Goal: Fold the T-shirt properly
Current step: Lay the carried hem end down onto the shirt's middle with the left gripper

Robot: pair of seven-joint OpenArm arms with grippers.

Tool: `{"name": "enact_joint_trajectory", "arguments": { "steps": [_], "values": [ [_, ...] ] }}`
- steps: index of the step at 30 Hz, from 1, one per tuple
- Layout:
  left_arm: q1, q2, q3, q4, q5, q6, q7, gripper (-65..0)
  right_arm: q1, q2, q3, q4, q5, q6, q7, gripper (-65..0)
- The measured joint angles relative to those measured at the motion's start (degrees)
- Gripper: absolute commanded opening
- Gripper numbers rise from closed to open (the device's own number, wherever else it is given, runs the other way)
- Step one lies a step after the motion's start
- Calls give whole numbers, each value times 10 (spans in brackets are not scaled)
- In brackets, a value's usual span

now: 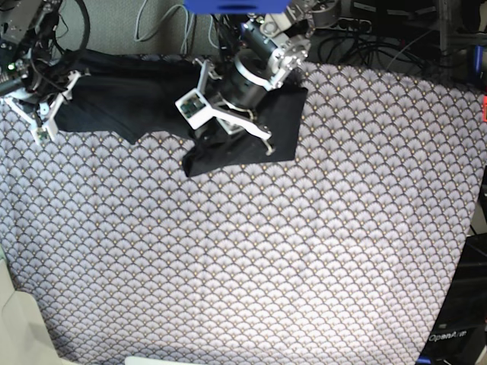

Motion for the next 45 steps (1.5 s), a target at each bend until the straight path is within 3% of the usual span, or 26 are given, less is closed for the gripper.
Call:
{"name": "enact_joint_trajectory", "arguments": {
  "steps": [6,11,13,33,41,45],
  "values": [
    [0,0,0,0,0,0,0,-624,0,0,0,0,0,0,0,-422],
    [0,0,0,0,0,0,-2,-445,0,0,0,0,0,0,0,-422],
    [0,0,0,0,0,0,-3,-409,0,0,0,0,0,0,0,-422],
    [-15,1,15,9,21,-17,-7,-410,0,-1,0,0,0,0,3,-422],
    [22,43,-67,24,52,-47,-9,-411,0,0,0,0,0,0,2,-422],
    [31,74,-103,54,-46,-56,-12,-411,0,0,0,0,0,0,4,-422]
  ]
}}
